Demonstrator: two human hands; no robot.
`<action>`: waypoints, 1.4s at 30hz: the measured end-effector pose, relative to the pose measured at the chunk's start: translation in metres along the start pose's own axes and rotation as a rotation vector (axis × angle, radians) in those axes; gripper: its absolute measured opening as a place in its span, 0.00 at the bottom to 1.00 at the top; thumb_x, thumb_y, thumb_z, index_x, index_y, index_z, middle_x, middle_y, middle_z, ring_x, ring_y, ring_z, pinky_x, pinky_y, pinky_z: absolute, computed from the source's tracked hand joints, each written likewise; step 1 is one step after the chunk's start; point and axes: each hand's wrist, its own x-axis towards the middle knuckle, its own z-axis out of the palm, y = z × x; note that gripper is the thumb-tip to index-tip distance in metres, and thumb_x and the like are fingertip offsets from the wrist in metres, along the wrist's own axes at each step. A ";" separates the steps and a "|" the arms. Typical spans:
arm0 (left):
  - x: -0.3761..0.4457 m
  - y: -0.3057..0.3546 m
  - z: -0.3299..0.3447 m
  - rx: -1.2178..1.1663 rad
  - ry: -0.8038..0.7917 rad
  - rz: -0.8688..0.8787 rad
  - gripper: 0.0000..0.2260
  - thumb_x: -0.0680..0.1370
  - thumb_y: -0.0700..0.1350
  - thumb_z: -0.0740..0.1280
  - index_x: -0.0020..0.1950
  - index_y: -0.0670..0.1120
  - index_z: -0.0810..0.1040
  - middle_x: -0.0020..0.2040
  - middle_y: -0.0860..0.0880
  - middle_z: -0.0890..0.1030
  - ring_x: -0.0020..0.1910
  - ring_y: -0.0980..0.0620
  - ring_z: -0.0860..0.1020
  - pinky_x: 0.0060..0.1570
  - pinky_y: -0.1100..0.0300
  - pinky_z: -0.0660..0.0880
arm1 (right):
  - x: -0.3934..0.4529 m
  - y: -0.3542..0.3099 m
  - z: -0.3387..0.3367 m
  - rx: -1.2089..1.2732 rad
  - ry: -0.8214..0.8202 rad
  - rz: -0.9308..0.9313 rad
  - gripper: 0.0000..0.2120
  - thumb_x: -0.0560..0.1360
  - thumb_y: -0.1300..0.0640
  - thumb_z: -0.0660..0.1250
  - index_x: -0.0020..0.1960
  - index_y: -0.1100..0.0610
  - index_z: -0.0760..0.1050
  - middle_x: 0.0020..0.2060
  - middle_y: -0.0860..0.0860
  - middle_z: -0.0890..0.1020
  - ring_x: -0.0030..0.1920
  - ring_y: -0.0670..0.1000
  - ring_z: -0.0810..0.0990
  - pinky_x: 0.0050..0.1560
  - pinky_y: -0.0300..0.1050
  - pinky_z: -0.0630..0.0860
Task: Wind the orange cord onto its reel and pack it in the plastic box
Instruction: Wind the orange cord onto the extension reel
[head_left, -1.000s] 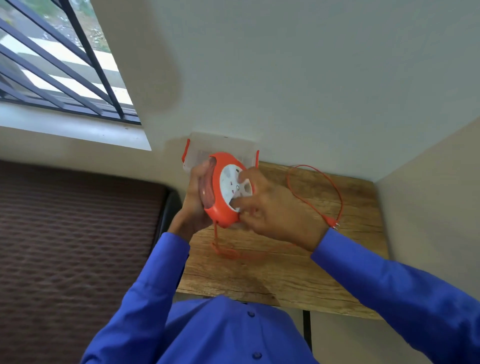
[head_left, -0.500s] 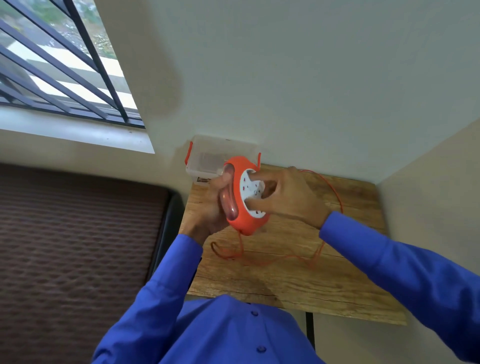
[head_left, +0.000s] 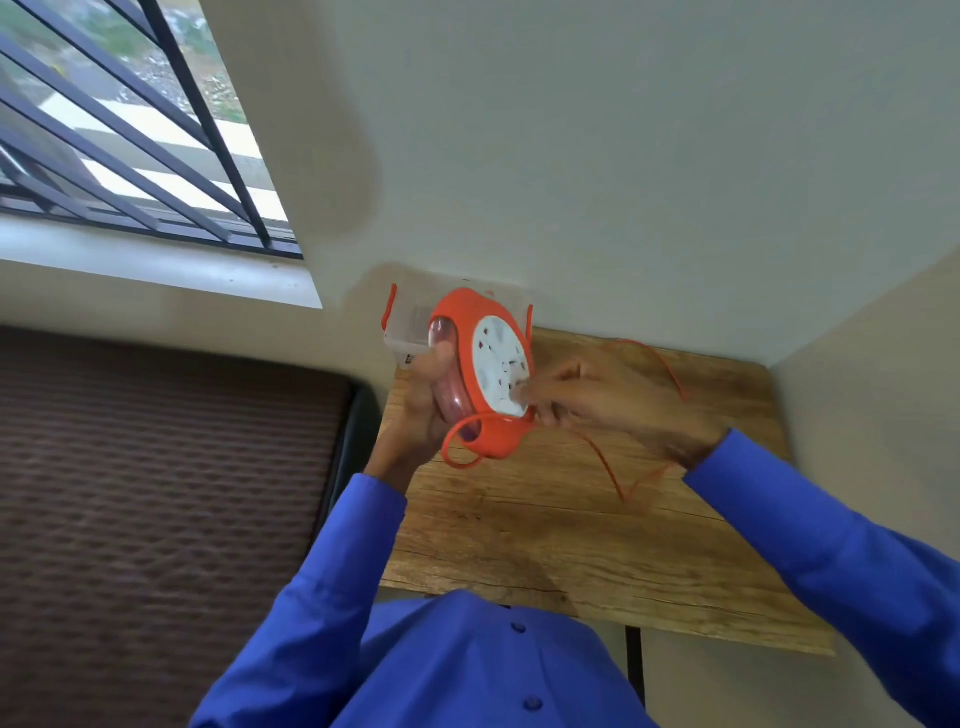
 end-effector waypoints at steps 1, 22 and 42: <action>0.000 0.002 0.002 -0.025 0.010 0.001 0.38 0.74 0.69 0.77 0.77 0.48 0.80 0.73 0.40 0.83 0.73 0.38 0.81 0.71 0.40 0.78 | -0.003 0.002 0.000 -0.124 0.022 -0.104 0.19 0.81 0.49 0.73 0.35 0.59 0.85 0.31 0.55 0.79 0.31 0.48 0.74 0.35 0.40 0.70; -0.018 0.012 -0.003 0.055 0.244 -0.529 0.44 0.93 0.48 0.52 0.16 0.40 0.76 0.17 0.49 0.74 0.16 0.61 0.75 0.21 0.69 0.75 | -0.016 0.015 0.002 -1.430 0.068 -1.160 0.19 0.76 0.69 0.69 0.58 0.48 0.83 0.66 0.64 0.83 0.39 0.61 0.84 0.39 0.52 0.76; 0.006 0.008 -0.005 1.055 0.009 0.539 0.62 0.61 0.60 0.87 0.87 0.55 0.55 0.82 0.49 0.61 0.80 0.48 0.70 0.72 0.46 0.79 | 0.025 0.018 0.010 0.556 -0.211 0.300 0.31 0.86 0.47 0.57 0.25 0.51 0.75 0.16 0.46 0.67 0.16 0.43 0.60 0.23 0.36 0.54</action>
